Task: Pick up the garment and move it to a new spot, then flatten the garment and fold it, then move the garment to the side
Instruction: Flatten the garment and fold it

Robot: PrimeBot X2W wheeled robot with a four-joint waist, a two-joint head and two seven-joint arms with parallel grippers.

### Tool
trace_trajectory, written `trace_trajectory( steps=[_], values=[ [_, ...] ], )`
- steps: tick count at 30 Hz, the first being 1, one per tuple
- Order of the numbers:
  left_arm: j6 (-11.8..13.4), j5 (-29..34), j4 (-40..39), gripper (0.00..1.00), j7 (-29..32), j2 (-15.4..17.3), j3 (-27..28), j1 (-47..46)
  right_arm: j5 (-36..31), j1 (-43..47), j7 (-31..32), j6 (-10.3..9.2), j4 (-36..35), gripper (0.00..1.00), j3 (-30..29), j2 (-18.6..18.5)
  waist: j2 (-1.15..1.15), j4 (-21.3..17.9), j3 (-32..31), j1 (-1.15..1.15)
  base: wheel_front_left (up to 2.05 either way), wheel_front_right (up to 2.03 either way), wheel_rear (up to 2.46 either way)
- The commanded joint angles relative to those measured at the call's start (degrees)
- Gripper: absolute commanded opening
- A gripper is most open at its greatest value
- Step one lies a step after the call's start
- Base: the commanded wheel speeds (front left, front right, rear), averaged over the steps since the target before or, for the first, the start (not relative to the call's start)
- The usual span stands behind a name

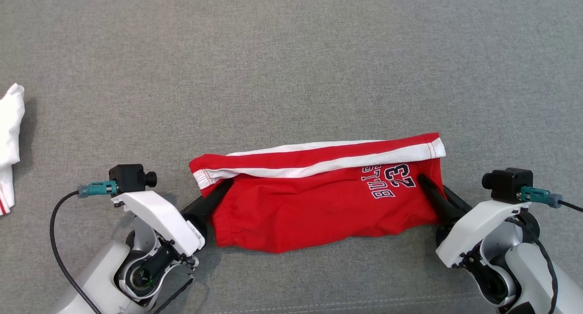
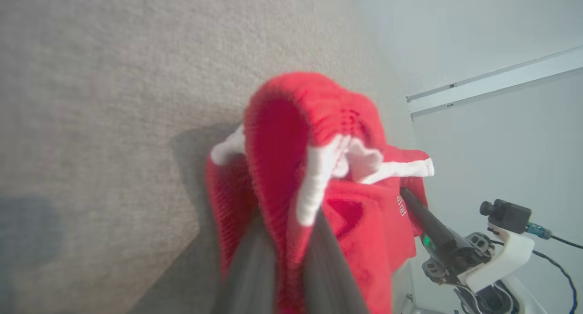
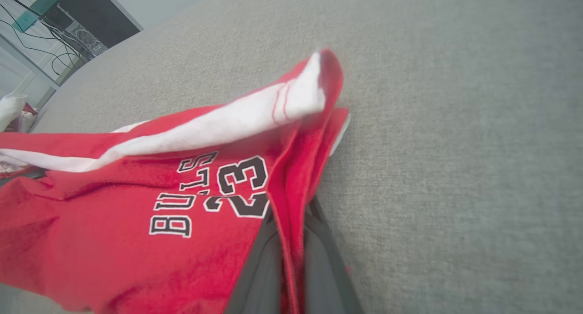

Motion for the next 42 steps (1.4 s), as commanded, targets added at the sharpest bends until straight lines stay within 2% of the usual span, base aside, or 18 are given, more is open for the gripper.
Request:
trace_trajectory(
  steps=[1,2,8,15,21,25,31,32,34,37,42],
  values=[
    [-0.1,0.8,0.1,1.00,-0.8,1.9,2.1,-1.7,-0.2,-0.4,-0.8,0.25,-0.6,0.79,0.6,-0.5,0.00,0.2,-0.1,0.00,0.00,0.00,0.00],
    [-0.1,1.4,0.3,1.00,-1.2,2.1,1.9,-1.6,-0.2,-0.4,-1.0,0.25,-0.3,1.00,0.6,-0.6,0.00,0.4,-0.4,0.00,0.00,0.00,0.00],
    [0.9,4.3,-0.3,1.00,-4.9,3.0,1.9,-0.2,-0.2,0.5,-3.2,0.25,0.0,1.00,-0.4,-2.0,0.00,1.6,-1.6,0.00,0.00,0.00,0.00],
    [5.7,9.1,-4.3,1.00,-12.7,5.6,4.2,2.4,-1.1,2.5,-6.3,0.25,-1.2,1.00,-3.9,-2.9,0.00,2.6,-2.7,0.00,0.00,0.00,0.00],
    [11.9,15.2,-10.9,1.00,-20.0,8.0,5.9,4.7,-3.4,3.6,-8.0,0.25,-1.5,1.00,-7.0,-2.3,0.00,3.4,-3.3,0.00,0.00,0.00,0.00],
    [18.0,21.2,-14.4,1.00,-25.0,8.9,6.9,6.3,-6.4,4.2,-10.3,0.25,-1.3,1.00,-10.1,-1.4,0.00,3.6,-3.8,0.00,0.00,0.00,0.00],
    [26.0,32.0,-20.1,1.00,-27.4,8.4,10.4,9.6,-11.9,5.4,-13.0,0.25,-0.8,1.00,-13.8,0.1,0.00,3.8,-4.8,0.00,0.00,0.00,0.00],
    [26.0,32.0,-20.1,1.00,-27.4,8.4,10.4,9.6,-11.9,5.4,-13.0,0.25,-0.8,1.00,-13.8,0.1,0.00,3.8,-4.8,0.00,0.00,0.00,0.00],
    [27.8,36.9,-22.7,1.00,-27.4,7.5,12.6,11.3,-13.6,6.2,-13.9,0.25,-1.1,1.00,-15.0,0.6,0.00,3.9,-5.3,0.00,0.00,0.00,0.00],
    [29.1,43.8,-26.1,1.00,-27.5,5.6,15.5,14.8,-15.0,7.8,-14.5,0.25,-1.7,1.00,-16.2,1.6,0.00,4.1,-6.3,0.00,0.00,0.00,0.00],
    [28.1,51.1,-28.4,1.00,-27.5,2.7,19.0,20.9,-16.9,10.3,-15.1,0.25,-2.6,1.00,-17.2,2.7,0.00,4.6,-8.4,0.00,0.00,0.00,0.00]
  ],
)
